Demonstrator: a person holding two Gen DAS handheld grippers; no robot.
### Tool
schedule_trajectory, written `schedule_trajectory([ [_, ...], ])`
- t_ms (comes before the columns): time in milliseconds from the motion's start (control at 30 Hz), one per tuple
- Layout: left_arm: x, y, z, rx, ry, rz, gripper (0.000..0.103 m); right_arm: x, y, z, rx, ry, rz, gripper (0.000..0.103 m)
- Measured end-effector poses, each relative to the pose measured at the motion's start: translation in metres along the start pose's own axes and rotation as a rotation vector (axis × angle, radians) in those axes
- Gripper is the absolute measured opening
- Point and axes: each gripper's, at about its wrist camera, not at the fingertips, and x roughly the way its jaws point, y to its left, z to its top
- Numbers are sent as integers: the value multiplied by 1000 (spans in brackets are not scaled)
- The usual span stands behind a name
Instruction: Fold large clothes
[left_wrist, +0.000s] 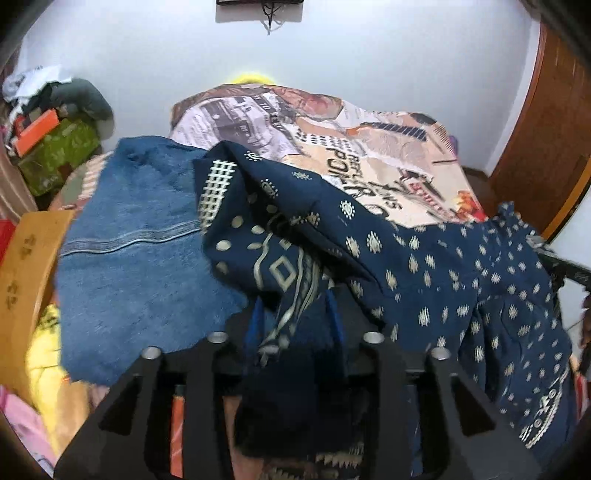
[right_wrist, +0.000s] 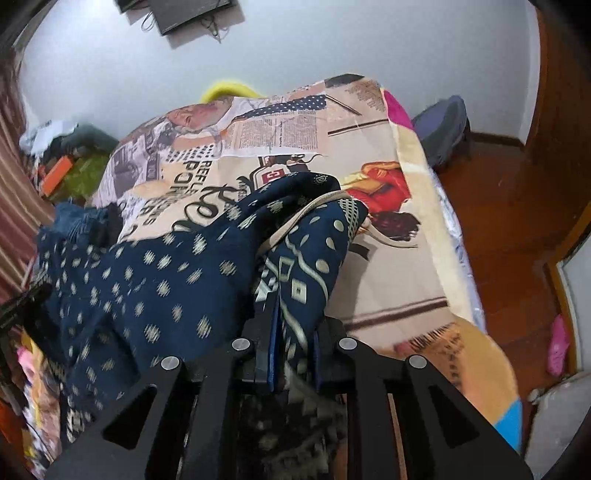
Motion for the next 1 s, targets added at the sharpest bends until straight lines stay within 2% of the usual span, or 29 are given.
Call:
schedule_trajectory([
  [100, -16, -5, -7, 24, -5, 31, 49, -22, 6, -10, -50, 7, -50, 17],
  [300, -46, -15, -28, 72, 41, 51, 50, -82, 20, -41, -134, 4, -29, 20],
  [400, -69, -18, -43, 71, 48, 35, 50, -107, 28, -56, -160, -12, -18, 22],
  [567, -104, -25, -73, 79, 49, 4, 54, -143, 35, -81, -157, -55, -10, 49],
  [600, -110, -26, -78, 82, 50, 0, 55, -149, 38, -86, -161, -64, -23, 51],
  [733, -131, -28, -101, 78, 49, -4, 62, -164, 47, -104, -194, -68, -39, 52],
  [1000, -163, -31, -148, 85, 46, -3, 66, -180, 57, -145, -217, -55, -43, 53],
])
